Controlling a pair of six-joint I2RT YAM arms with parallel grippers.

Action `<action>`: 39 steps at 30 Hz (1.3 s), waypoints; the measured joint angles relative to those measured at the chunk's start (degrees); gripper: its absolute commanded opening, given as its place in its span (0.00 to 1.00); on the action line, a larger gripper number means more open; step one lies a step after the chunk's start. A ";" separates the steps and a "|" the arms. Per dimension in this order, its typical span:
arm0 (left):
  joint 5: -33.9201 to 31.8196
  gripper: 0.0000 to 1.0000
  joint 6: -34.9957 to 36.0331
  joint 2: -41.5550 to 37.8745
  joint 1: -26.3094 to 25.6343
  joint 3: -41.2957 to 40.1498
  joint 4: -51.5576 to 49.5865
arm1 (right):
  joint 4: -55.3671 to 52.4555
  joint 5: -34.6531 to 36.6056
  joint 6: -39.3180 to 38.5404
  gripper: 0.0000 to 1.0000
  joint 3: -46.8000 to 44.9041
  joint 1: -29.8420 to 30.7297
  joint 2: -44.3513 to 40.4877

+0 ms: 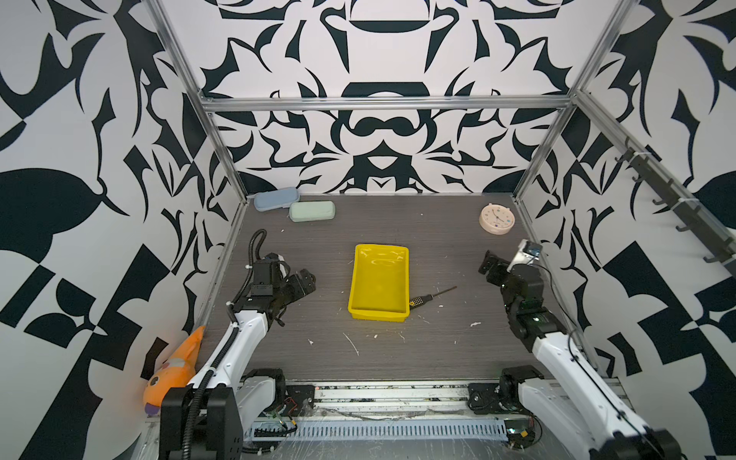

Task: Put the screwdriver in the bin
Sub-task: Pick up the screwdriver from the center of the table.

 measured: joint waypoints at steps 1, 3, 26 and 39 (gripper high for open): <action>-0.04 0.99 0.00 -0.04 0.00 0.00 -0.13 | -3.43 0.55 1.95 1.00 -0.26 -0.02 -2.95; -0.04 0.99 -0.13 -0.28 0.00 0.00 -0.55 | -7.80 0.83 4.70 1.00 -1.75 -0.22 -7.08; -2.86 0.99 -8.98 -29.86 0.00 -18.08 4.26 | -32.06 -14.08 24.30 0.98 4.15 -0.02 4.22; -4.76 0.99 -11.63 -28.85 0.00 -18.40 4.37 | -26.25 -14.62 51.71 0.79 11.28 27.34 24.41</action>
